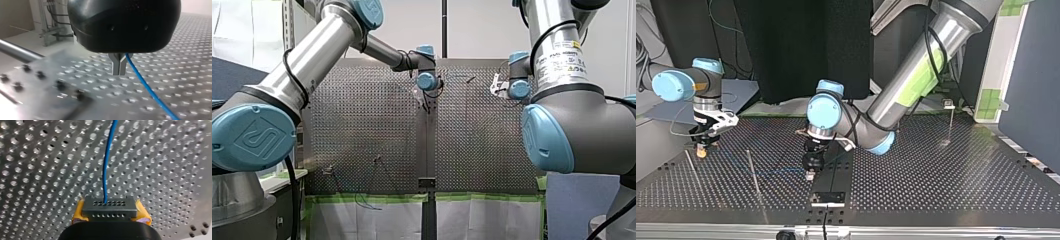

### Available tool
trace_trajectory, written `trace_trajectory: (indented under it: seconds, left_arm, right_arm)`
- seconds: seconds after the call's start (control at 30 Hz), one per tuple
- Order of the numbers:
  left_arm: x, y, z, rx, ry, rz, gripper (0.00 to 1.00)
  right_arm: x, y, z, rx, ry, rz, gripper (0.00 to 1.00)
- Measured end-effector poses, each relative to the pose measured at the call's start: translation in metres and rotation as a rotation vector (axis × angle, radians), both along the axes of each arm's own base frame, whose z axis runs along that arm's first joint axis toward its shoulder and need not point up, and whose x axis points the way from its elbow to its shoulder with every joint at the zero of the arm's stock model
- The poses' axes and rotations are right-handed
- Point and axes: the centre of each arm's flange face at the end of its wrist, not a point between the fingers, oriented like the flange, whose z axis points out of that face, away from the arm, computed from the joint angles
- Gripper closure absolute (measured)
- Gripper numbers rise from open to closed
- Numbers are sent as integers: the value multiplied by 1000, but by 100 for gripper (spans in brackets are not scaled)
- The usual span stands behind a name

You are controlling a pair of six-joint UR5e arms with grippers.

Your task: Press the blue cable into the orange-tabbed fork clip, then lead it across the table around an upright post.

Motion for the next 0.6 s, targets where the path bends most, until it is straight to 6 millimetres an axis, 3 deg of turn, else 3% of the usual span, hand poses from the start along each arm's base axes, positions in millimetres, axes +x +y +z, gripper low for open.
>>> trace_trajectory:
  seconds: [0.4, 0.47, 0.6]
  left_arm:
    - [1, -4, -17, 26, 29, -16, 100]
    - [0, -5, -20, 32, 36, -18, 86]
    - [-1, -6, -24, 32, 49, -19, 76]
  right_arm:
    - [3, -12, -45, 36, 6, 5, 100]
    - [4, -13, -53, 47, 8, 6, 100]
    - [4, -13, -62, 60, 10, 7, 100]
